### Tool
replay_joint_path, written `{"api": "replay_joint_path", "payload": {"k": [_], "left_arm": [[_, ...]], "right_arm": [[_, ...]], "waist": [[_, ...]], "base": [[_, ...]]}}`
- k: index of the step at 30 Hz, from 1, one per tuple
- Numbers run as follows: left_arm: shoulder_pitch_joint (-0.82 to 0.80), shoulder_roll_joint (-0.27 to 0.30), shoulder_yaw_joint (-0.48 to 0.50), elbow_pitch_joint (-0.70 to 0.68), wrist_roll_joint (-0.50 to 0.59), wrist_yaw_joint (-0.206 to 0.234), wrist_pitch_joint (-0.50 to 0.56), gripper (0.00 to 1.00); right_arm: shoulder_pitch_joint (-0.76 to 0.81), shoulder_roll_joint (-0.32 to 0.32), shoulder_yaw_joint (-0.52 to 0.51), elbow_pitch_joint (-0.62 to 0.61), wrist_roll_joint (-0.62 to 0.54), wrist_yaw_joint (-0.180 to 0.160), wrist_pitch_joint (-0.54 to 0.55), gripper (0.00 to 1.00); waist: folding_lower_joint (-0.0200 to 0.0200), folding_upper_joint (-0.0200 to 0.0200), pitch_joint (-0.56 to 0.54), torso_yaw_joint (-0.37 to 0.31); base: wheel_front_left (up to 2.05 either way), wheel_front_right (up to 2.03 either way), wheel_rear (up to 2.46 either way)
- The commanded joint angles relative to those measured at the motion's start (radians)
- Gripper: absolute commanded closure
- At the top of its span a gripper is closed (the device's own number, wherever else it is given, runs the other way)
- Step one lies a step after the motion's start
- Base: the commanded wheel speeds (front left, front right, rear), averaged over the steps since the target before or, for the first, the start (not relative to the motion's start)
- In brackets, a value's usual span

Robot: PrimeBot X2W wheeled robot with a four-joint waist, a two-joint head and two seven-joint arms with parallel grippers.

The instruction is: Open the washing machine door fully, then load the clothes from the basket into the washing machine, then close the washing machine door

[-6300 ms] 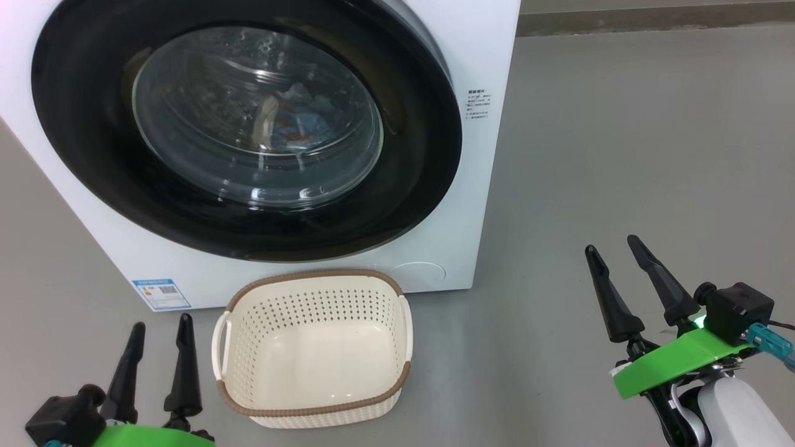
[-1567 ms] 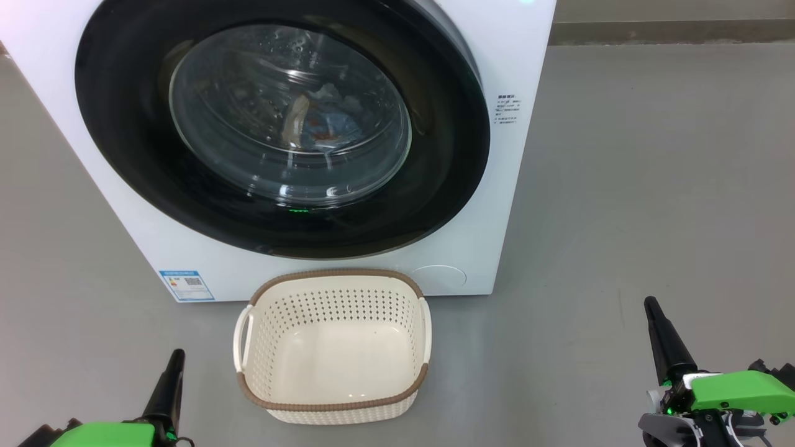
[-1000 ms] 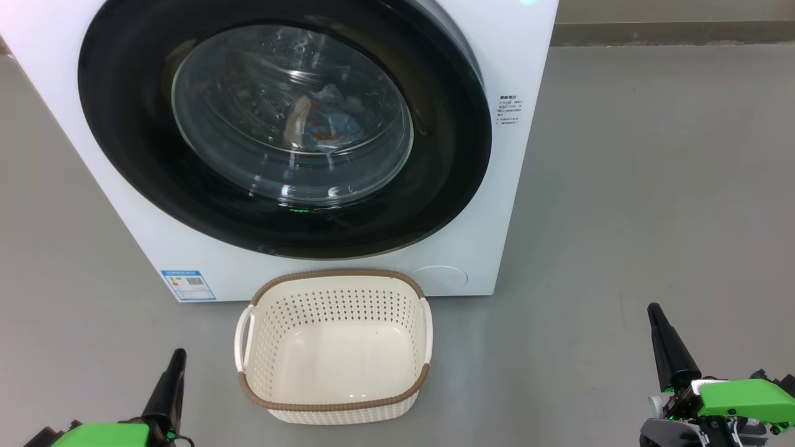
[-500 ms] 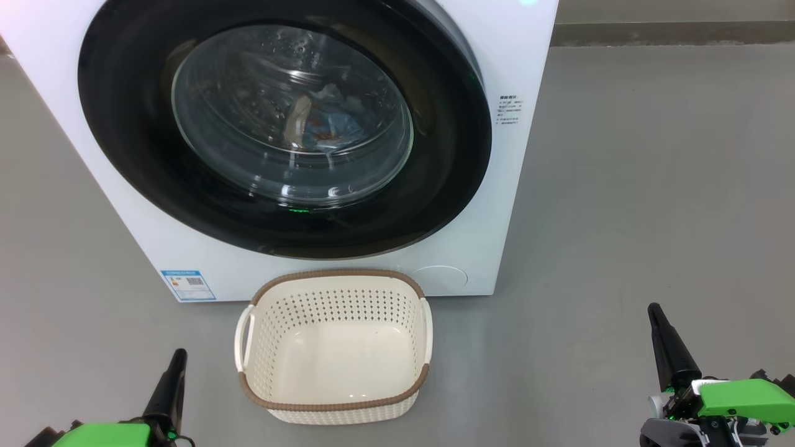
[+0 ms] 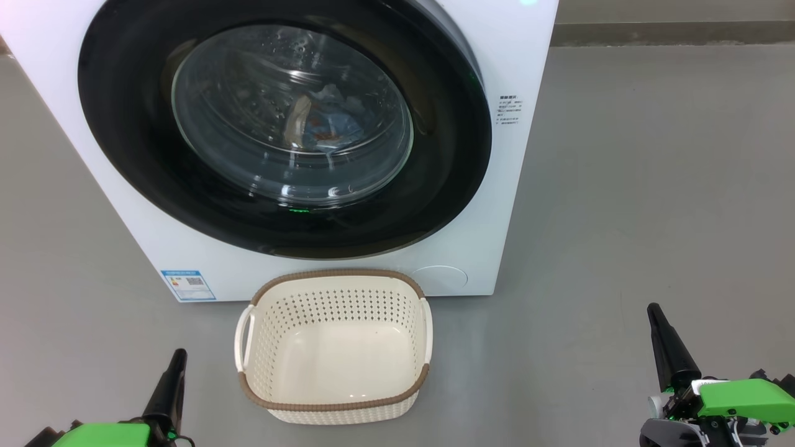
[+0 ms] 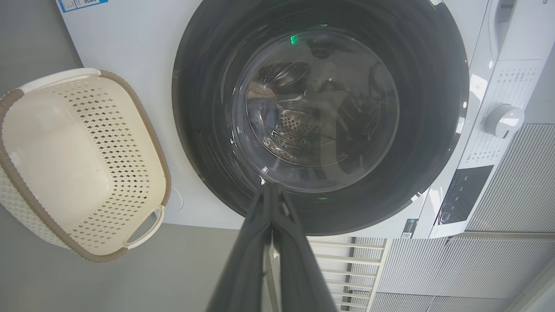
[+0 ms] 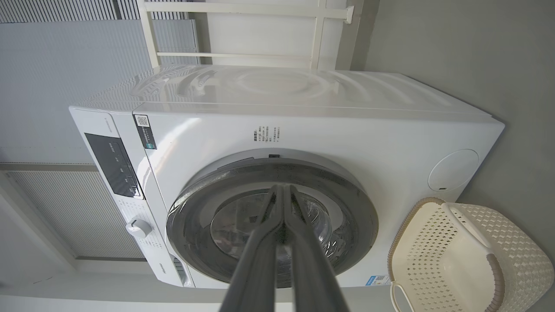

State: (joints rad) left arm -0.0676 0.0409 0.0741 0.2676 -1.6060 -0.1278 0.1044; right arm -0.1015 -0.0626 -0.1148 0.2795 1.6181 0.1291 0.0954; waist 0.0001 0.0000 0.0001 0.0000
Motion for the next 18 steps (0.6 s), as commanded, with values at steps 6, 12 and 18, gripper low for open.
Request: {"api": "replay_joint_path", "payload": {"k": [6,12,18], "left_arm": [[-0.048,0.014,0.035,-0.017,-0.007,-0.002,0.005,1.0],[-0.048,0.014,0.035,-0.017,-0.006,-0.002,0.005,1.0],[-0.048,0.014,0.036,-0.017,-0.006,-0.002,0.005,1.0]], "right_arm": [[-0.013,0.0,0.017,-0.029,0.004,0.002,0.005,1.0],[-0.013,0.0,0.016,-0.029,0.003,0.002,0.005,1.0],[-0.013,0.001,0.016,-0.029,0.003,0.002,0.006,1.0]], "waist": [[0.0,0.0,0.0,0.0],[0.0,0.0,0.0,0.0],[0.0,0.0,0.0,0.0]], "base": [[0.0,0.0,0.0],[0.0,0.0,0.0],[0.0,0.0,0.0]]}}
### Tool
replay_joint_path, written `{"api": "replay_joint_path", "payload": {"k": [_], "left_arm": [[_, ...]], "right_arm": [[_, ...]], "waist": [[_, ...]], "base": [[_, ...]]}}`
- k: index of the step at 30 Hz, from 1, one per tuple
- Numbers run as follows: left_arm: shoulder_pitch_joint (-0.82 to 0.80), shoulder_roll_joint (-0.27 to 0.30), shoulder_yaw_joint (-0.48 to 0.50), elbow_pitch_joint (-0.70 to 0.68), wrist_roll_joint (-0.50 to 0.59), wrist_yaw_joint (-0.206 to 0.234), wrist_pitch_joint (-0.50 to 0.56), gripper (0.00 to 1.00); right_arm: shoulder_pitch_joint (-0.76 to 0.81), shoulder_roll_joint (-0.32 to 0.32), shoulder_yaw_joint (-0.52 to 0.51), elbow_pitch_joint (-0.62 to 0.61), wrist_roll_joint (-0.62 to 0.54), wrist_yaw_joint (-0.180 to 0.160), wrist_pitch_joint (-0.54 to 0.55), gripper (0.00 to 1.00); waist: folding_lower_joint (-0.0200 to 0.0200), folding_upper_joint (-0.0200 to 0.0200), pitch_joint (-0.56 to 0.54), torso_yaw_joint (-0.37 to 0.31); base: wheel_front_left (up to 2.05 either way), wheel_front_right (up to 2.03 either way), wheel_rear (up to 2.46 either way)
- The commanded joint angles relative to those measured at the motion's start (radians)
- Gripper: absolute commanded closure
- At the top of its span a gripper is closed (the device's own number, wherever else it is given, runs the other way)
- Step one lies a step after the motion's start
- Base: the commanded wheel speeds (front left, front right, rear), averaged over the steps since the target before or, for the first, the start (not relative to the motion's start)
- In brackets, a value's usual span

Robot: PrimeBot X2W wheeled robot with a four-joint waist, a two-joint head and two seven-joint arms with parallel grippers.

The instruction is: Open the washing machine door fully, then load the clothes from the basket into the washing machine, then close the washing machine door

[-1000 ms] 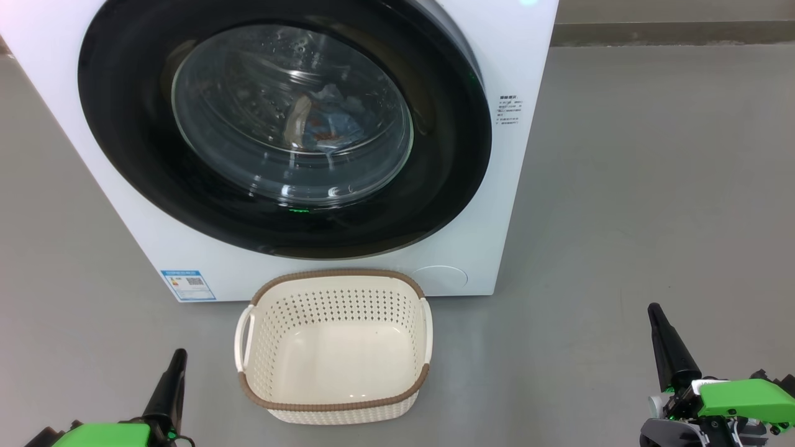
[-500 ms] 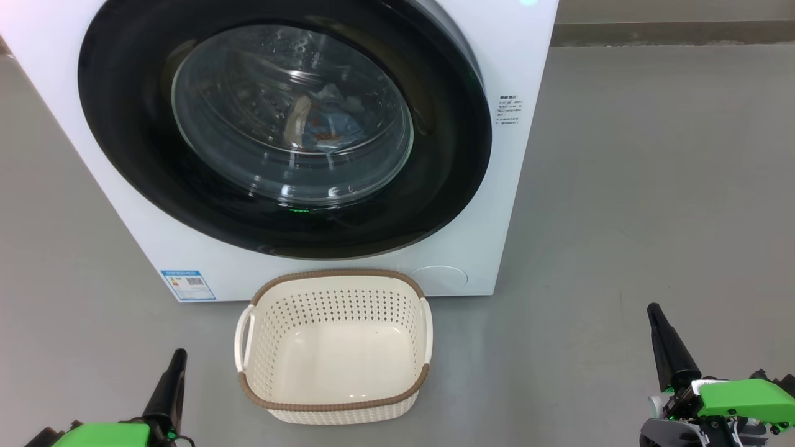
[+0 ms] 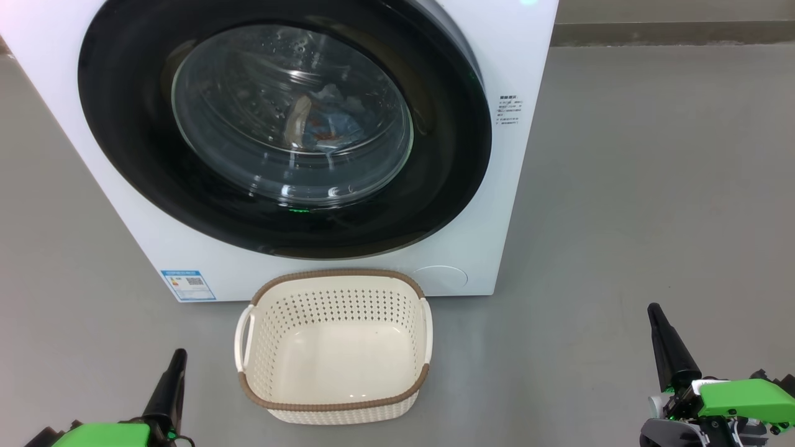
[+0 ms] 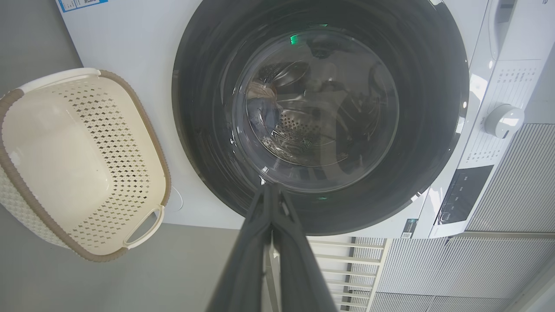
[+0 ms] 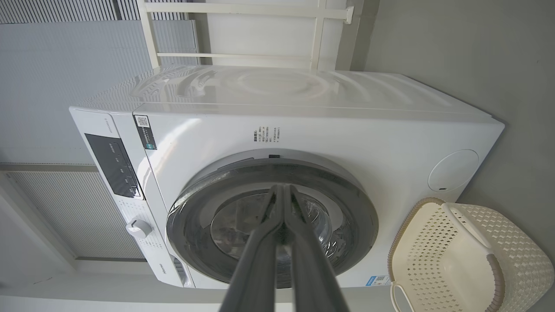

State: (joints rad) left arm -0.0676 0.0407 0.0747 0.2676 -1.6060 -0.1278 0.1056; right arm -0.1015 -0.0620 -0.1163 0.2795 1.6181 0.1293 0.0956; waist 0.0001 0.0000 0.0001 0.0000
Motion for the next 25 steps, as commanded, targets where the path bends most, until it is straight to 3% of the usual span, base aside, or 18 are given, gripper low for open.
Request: {"api": "replay_joint_path", "payload": {"k": [1,25], "left_arm": [[-0.048,0.014,0.035,-0.017,-0.006,-0.002,0.004,1.0],[-0.048,0.013,0.036,-0.017,-0.005,-0.002,0.005,1.0]], "right_arm": [[-0.013,0.0,0.017,-0.029,0.003,0.001,0.006,1.0],[-0.013,0.001,0.015,-0.029,0.001,0.001,0.007,1.0]], "waist": [[0.0,0.0,0.0,0.0],[0.0,0.0,0.0,0.0]], "base": [[0.0,0.0,0.0],[0.0,0.0,0.0]]}}
